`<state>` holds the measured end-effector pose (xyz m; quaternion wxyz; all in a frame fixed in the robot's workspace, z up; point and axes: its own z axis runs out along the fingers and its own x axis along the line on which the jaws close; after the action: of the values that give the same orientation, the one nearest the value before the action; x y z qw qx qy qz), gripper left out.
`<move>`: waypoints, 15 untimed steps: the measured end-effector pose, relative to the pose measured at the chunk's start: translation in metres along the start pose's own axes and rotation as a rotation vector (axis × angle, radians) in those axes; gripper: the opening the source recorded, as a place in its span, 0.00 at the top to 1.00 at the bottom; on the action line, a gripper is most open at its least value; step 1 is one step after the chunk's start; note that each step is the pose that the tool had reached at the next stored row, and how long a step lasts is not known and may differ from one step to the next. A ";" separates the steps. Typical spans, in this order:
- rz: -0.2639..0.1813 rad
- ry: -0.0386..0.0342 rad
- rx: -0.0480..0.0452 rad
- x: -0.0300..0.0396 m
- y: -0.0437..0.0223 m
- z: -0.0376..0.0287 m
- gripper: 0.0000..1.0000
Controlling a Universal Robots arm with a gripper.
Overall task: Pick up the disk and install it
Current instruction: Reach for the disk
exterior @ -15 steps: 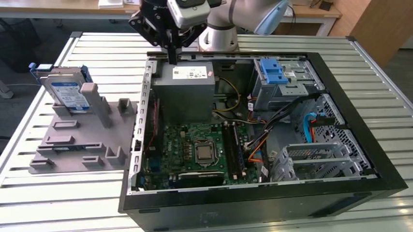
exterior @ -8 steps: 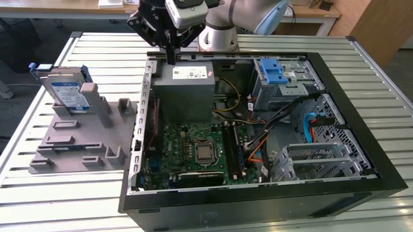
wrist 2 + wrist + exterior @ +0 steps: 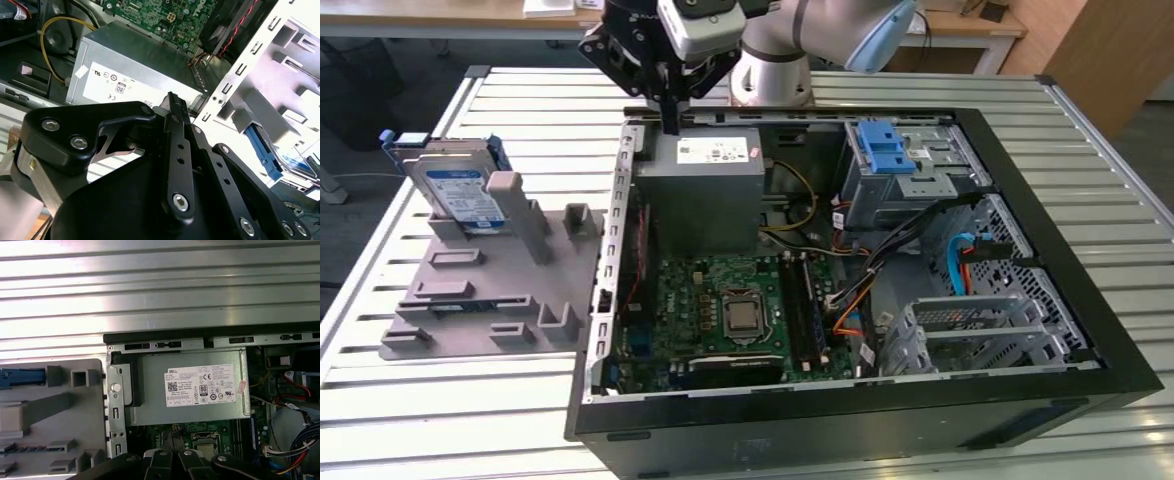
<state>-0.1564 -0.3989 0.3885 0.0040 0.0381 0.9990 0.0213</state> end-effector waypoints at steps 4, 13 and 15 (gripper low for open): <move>0.000 0.0015 0.0001 0.0012 -0.0001 0.0003 0.89; 0.000 0.0047 0.0003 0.0040 -0.0004 0.0010 0.89; 0.000 0.0055 0.0004 0.0047 -0.0004 0.0012 0.89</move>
<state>-0.1611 -0.3989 0.3873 0.0013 0.0381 0.9990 0.0212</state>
